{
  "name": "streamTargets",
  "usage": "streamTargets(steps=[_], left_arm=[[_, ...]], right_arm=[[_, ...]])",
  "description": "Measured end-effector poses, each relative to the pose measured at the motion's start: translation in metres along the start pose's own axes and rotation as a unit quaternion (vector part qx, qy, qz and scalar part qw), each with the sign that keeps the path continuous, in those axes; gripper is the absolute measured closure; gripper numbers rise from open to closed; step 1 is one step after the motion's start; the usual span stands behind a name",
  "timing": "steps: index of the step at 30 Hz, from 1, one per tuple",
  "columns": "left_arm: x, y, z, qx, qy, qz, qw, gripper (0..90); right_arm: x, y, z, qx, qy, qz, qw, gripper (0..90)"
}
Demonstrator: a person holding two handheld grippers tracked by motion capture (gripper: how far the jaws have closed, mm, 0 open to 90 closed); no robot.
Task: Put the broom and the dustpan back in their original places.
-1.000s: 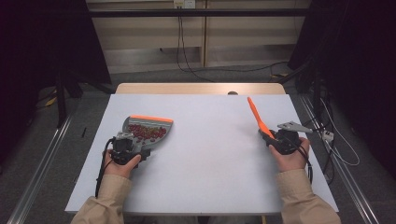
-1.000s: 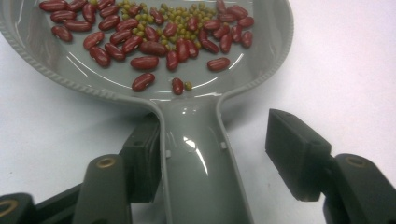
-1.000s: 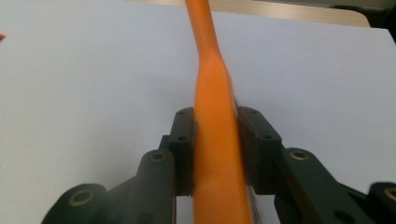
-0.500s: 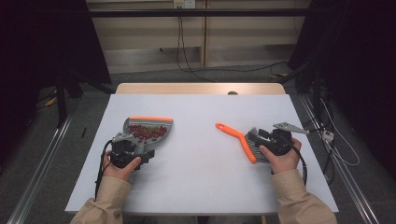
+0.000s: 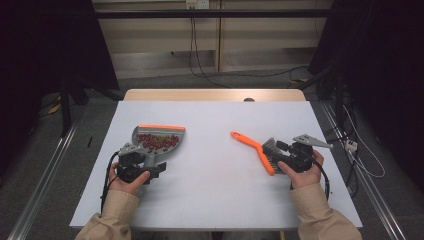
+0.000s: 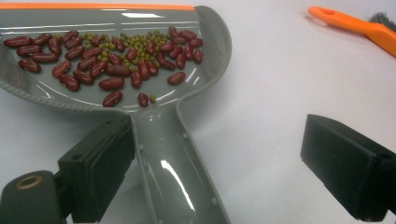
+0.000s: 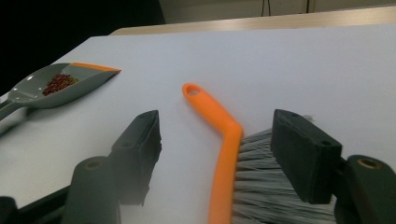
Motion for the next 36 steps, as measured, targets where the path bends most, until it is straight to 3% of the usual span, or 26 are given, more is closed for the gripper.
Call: streamTargets(steps=[7, 12, 16, 18, 22, 25, 29, 31, 36], left_arm=[[0.000, 0.002, -0.001, 0.005, -0.002, 0.002, 1.0000, 10.2], [0.000, 0.008, -0.007, 0.028, -0.007, 0.003, 0.9996, 10.4], [0.002, 0.013, -0.011, 0.043, -0.017, 0.005, 0.9989, 10.2], [0.002, 0.012, -0.012, 0.043, -0.017, 0.006, 0.9989, 10.2], [0.002, 0.010, -0.012, 0.044, -0.019, 0.008, 0.9988, 10.1], [0.002, 0.011, -0.014, 0.050, -0.018, 0.011, 0.9985, 10.2], [0.001, 0.011, -0.015, 0.051, -0.019, 0.010, 0.9984, 10.2], [0.000, 0.012, -0.015, 0.050, -0.022, 0.011, 0.9984, 10.1], [0.001, 0.011, -0.014, 0.050, -0.023, 0.012, 0.9984, 10.2]], right_arm=[[-0.002, 0.001, 0.007, -0.014, 0.015, 0.005, 0.9998, 33.5], [-0.003, -0.005, 0.008, -0.023, 0.026, 0.003, 0.9994, 35.4], [-0.012, -0.017, 0.007, -0.039, 0.045, -0.020, 0.9980, 54.0], [-0.013, -0.027, 0.011, -0.070, 0.067, -0.020, 0.9951, 71.8], [-0.008, -0.043, 0.021, -0.117, 0.091, -0.017, 0.9888, 89.7], [-0.002, -0.052, 0.022, -0.130, 0.096, -0.003, 0.9868, 90.0], [-0.001, -0.062, 0.020, -0.144, 0.101, -0.002, 0.9844, 90.0], [-0.002, -0.069, 0.022, -0.156, 0.107, -0.004, 0.9819, 90.0], [0.008, -0.080, 0.028, -0.192, 0.121, 0.033, 0.9733, 90.0]])
Point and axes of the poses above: each handheld gripper's, and its own axes: y roughly backward along the jaws, z roughly out of its underside, x roughly to its right, the point moved 10 cm from there along -y, roughly forward along the jaws, and after that the axes turned 11 degrees about -z, right-handed, at the moved point
